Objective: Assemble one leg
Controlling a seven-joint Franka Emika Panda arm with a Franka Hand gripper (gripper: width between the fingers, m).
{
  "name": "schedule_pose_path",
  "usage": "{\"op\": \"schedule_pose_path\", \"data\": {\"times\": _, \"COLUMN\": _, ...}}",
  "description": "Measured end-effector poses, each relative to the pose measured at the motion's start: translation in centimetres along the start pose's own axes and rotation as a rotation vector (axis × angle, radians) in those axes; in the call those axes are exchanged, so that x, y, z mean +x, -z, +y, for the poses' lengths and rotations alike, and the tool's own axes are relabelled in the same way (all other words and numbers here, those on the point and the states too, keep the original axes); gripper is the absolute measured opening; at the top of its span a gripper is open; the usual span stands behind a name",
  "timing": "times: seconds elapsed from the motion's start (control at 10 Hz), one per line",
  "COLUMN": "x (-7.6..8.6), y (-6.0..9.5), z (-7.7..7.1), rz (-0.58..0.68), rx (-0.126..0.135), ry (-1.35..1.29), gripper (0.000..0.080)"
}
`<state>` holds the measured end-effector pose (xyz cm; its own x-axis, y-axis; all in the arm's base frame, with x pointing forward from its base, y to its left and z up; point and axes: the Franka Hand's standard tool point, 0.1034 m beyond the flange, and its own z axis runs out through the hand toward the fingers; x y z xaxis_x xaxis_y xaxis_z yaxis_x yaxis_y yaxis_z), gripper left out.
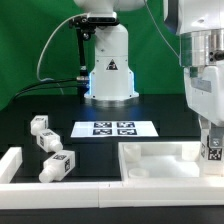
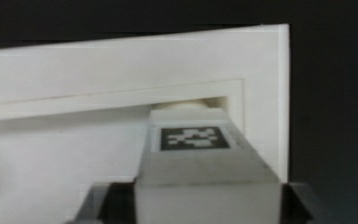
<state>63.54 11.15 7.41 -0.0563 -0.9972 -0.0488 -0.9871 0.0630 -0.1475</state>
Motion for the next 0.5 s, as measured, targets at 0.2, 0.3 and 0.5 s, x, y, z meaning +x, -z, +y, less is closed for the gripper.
{"op": "schedule_pose_path", "data": {"times": 0.2, "x": 0.05, "y": 0.06, "z": -0.14, "rz": 0.002, "rx": 0.006, "ry": 0.206, "gripper": 0.0568}}
{"op": "schedule_pose_path", "data": {"times": 0.3, "x": 0.01, "y": 0.12, "z": -0.36, "rz": 0.008, "rx": 0.022, "ry": 0.378, "gripper": 0.0568}}
{"op": "schedule_pose_path", "data": {"times": 0.5, "x": -0.70, "y": 0.07, "z": 0.07, "rz": 0.007, "rx": -0.011, "ry": 0.771, "gripper": 0.0645}}
